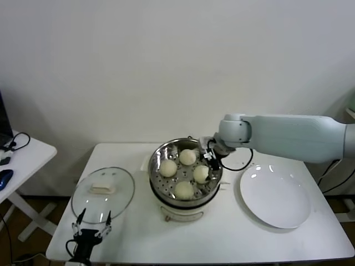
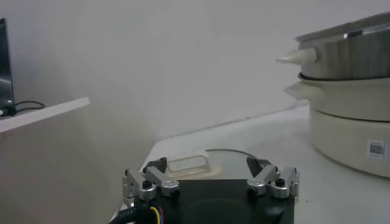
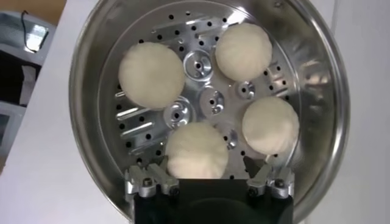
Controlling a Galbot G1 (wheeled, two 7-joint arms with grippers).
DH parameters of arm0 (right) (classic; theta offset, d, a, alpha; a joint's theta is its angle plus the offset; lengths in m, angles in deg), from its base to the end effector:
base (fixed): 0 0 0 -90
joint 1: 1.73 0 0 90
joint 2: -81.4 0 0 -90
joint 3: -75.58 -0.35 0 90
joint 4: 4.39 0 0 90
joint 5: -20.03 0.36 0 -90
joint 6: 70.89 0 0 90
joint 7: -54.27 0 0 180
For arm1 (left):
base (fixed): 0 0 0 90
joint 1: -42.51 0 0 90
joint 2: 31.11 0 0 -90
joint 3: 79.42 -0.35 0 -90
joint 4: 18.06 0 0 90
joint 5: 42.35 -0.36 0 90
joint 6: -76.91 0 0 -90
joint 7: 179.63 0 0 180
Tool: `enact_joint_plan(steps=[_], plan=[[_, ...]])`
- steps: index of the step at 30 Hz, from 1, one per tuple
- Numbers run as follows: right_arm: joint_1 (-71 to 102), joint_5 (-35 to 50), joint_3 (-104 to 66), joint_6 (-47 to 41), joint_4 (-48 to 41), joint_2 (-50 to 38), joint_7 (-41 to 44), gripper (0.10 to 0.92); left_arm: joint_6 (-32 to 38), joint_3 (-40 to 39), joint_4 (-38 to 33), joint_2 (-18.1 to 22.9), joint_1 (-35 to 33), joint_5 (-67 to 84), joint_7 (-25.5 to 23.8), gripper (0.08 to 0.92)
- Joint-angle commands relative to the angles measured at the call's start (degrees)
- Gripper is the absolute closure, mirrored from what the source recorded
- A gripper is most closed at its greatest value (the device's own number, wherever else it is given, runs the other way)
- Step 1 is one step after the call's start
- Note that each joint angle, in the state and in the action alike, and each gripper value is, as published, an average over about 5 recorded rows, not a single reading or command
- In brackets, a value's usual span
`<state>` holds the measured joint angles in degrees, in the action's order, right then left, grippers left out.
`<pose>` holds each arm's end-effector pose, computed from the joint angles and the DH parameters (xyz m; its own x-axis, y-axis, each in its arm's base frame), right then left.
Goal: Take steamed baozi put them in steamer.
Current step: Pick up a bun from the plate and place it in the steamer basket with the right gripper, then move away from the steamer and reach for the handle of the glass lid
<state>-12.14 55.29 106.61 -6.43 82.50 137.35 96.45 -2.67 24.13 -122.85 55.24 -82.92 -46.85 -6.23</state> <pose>0.5042 0.0483 -0.0958 -0.2130 -0.2165 0.9528 -0.9452 -0.2012 -0.2570 0.1294 0.0978 -0.4018 -0.9811 -0.0595 0.1844 -0.0140 0.9710 0.2388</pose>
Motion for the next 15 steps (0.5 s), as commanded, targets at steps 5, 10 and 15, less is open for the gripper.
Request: enact_joint_plan(steps=[5, 10, 15], plan=[[-8.24, 9.23, 1.8, 2.92, 1.79, -2.46, 3.57, 0.203, 0.01, 0.25, -0.4, -0.34, -0.21, -0.03, -0.02, 0.177], [-13.38, 14.37, 3.0, 2.89, 3.18, -6.27, 4.81, 0.203, -0.15, 0.34, -0.91, -0.5, -0.2, 0.09, -0.1, 0.177], [-9.07, 14.85, -4.46, -0.94, 5.38, -14.44, -2.92, 0.203, -0.42, 0.33, -1.06, -0.79, 0.11, 0.2, -0.14, 0.177]])
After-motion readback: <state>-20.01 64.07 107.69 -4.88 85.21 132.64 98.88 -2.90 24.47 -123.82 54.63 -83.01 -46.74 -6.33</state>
